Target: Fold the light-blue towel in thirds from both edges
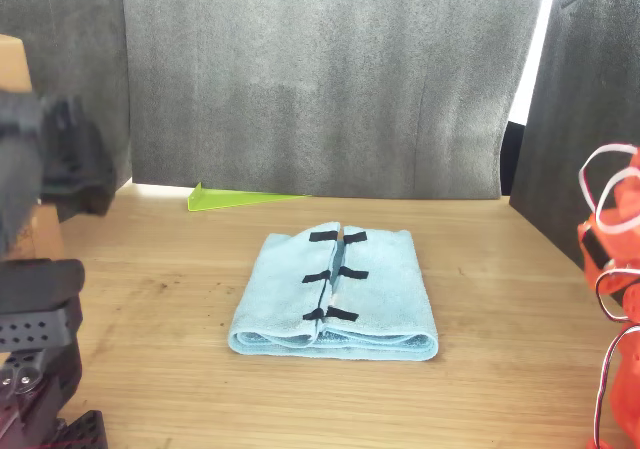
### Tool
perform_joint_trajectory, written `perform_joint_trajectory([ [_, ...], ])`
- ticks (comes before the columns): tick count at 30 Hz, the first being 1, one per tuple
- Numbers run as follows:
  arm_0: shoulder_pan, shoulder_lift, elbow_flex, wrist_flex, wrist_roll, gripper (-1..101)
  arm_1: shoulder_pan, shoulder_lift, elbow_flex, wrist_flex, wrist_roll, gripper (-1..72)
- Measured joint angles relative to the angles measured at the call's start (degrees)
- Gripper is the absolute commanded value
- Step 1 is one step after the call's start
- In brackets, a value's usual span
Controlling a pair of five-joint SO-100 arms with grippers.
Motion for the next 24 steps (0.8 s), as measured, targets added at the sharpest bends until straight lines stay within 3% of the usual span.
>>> perform_joint_trajectory([
  [14, -1.0, 16.3, 10.9, 0.7, -1.2, 0, -2.0, 24.5, 7.0, 7.4, 1.1, 0.3],
  [24, -3.0, 21.4, 13.9, 0.7, -1.1, 0, -3.2, 31.4, 8.3, 11.3, 4.8, 1.4],
])
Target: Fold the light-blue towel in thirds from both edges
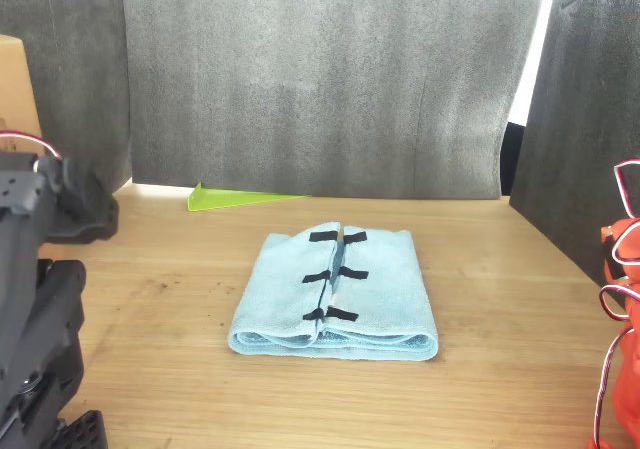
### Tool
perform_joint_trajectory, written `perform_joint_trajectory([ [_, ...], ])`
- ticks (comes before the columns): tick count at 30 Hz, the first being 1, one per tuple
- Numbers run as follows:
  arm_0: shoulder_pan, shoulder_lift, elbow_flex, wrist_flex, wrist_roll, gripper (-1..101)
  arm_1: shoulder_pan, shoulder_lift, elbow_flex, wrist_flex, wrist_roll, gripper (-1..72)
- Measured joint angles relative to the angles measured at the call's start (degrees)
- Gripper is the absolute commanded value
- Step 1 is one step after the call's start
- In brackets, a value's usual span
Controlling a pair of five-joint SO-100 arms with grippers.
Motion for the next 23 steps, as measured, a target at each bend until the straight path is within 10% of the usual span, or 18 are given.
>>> perform_joint_trajectory([
  [23, 2.1, 3.0, 3.0, -0.1, -0.8, 0, -3.7, 0.0, 0.0, -0.1, 4.4, 0.0],
])
